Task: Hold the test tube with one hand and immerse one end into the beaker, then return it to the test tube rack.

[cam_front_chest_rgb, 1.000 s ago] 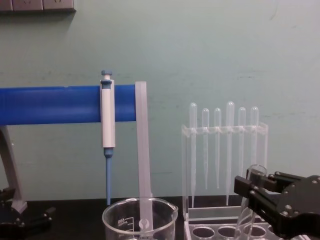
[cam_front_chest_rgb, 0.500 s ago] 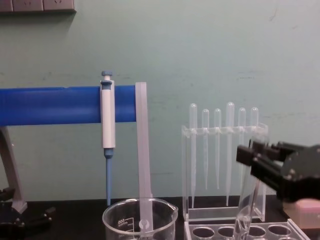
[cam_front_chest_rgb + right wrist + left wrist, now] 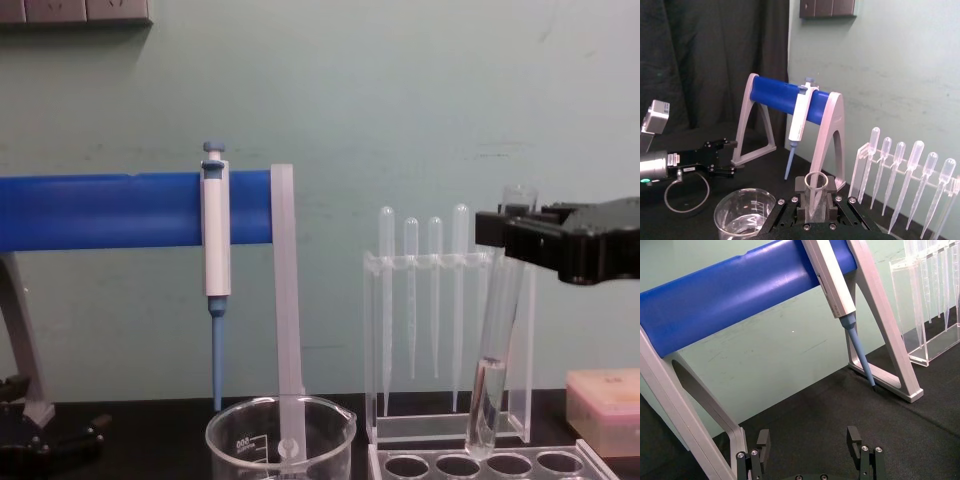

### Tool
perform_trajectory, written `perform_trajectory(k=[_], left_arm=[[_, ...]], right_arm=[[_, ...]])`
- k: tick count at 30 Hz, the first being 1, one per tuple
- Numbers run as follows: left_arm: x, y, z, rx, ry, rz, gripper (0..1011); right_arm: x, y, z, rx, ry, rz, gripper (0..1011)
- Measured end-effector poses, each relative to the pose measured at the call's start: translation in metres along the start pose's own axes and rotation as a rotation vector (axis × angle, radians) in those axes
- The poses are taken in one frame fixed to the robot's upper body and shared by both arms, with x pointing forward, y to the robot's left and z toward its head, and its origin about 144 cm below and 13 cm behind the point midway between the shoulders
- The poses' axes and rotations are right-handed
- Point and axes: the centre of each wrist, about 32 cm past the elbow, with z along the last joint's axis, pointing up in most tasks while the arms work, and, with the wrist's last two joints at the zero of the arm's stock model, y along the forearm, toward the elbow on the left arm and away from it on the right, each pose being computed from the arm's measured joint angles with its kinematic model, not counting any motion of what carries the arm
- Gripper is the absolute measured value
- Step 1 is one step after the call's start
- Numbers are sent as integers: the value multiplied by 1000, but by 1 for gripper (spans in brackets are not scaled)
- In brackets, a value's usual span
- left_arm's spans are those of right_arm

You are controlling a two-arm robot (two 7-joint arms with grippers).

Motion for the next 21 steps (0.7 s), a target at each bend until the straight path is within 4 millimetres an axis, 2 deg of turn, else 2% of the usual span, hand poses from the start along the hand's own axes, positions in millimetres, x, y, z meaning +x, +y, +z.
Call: perform_trajectory(k=[7,21], left_arm=[[0,0,0,0,0,0,1000],[0,0,0,0,0,0,1000]], right_arm=[[8,3,16,-51,52,15,226],[29,15,45,-103,47,66,226]])
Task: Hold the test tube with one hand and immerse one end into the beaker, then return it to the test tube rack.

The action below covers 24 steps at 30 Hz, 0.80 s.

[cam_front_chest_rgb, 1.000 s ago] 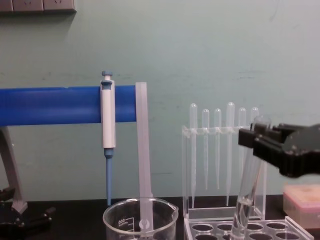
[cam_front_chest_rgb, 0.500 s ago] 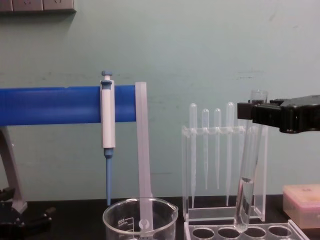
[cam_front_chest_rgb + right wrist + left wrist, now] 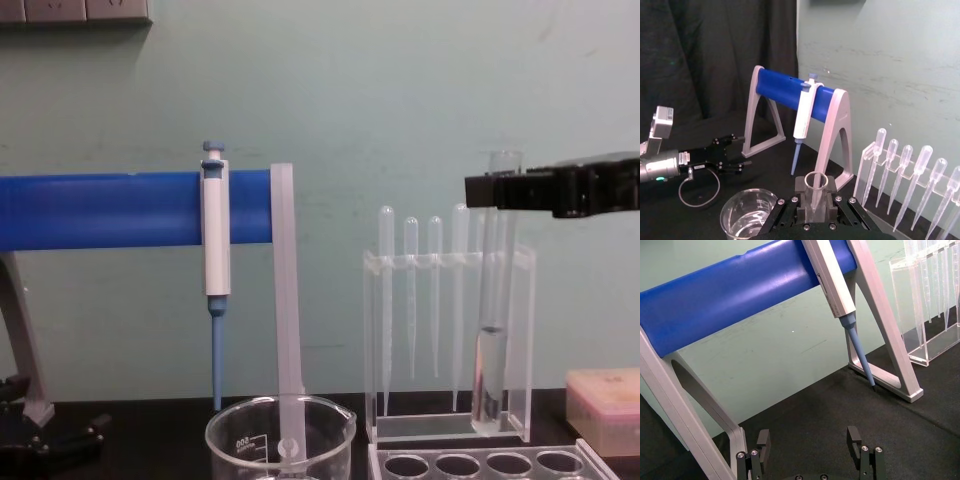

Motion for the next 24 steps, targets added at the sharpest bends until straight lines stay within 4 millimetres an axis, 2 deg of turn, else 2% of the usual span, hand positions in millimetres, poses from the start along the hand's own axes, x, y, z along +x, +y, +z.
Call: perform_trajectory(k=[8,24], left_arm=[[0,0,0,0,0,0,1000],[0,0,0,0,0,0,1000]], right_arm=[[0,7,9,19,-3,20,226],[-19,38,30,62,-37,102,226]])
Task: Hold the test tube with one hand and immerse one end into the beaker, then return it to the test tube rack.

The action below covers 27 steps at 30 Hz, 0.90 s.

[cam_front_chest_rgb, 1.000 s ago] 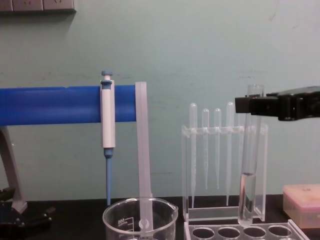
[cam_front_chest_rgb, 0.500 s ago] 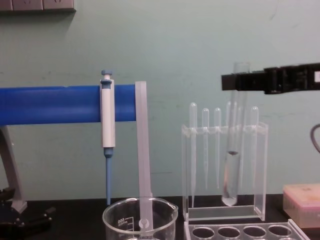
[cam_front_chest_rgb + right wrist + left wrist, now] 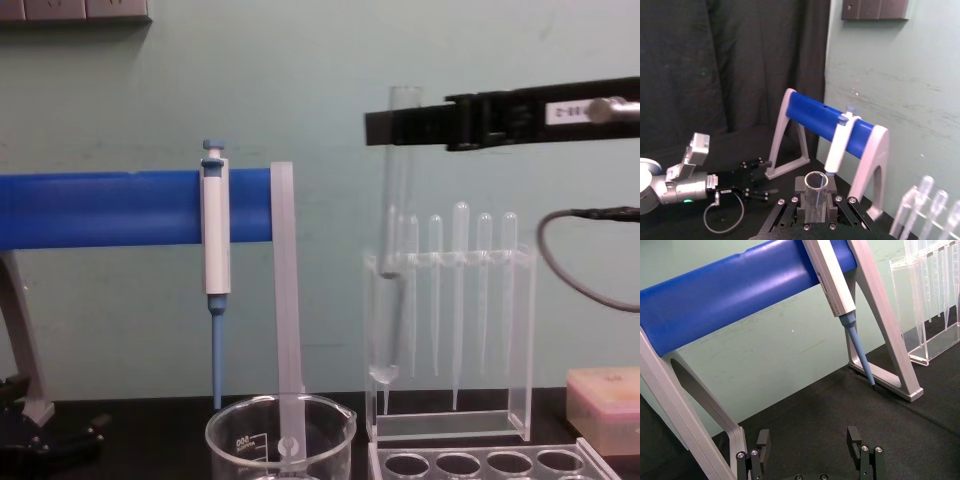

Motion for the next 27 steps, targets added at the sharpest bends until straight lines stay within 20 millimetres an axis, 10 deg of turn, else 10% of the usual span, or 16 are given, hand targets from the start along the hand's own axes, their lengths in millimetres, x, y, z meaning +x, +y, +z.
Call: perform_trajectory(k=[27], left_arm=[[0,0,0,0,0,0,1000]], right_arm=[[-25,55,-40,34,-32,78,226]])
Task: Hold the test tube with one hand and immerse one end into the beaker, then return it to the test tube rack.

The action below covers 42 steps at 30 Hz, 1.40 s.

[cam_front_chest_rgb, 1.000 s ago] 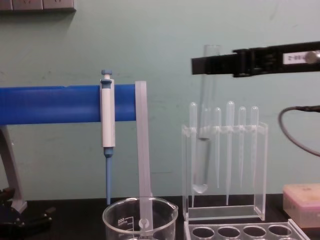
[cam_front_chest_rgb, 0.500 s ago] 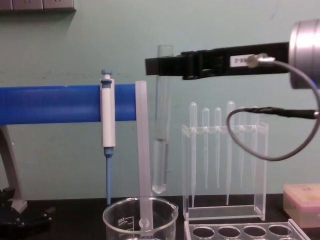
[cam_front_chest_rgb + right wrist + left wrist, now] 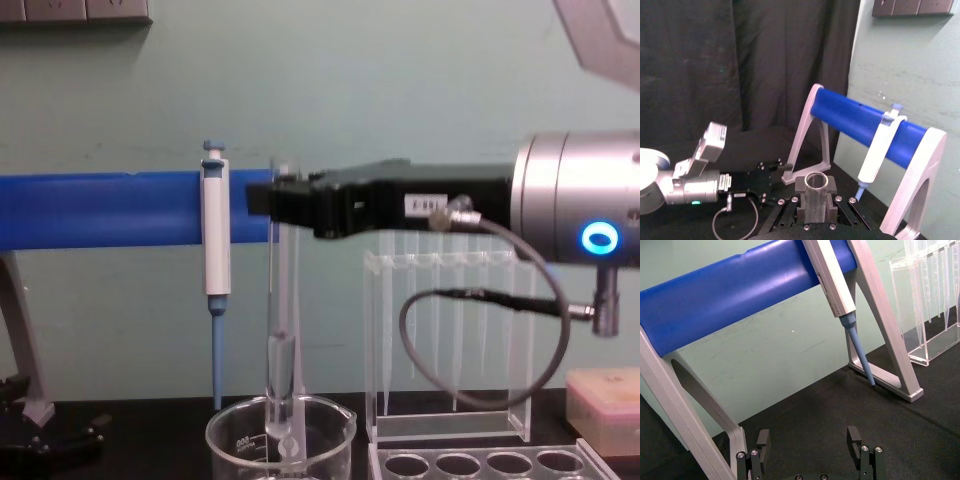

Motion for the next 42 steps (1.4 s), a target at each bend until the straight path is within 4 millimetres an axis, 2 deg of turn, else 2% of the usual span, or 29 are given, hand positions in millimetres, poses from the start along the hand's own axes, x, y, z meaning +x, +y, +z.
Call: perform_trajectory(k=[9,15,42], left_arm=[[0,0,0,0,0,0,1000],[0,0,0,0,0,0,1000],[0,0,0,0,0,0,1000]], right_arm=[[-6,3,-28,3,0,6,226],[-9,2,-38,2,8,5,227],[-16,-1,-65,-54,22,0,226]])
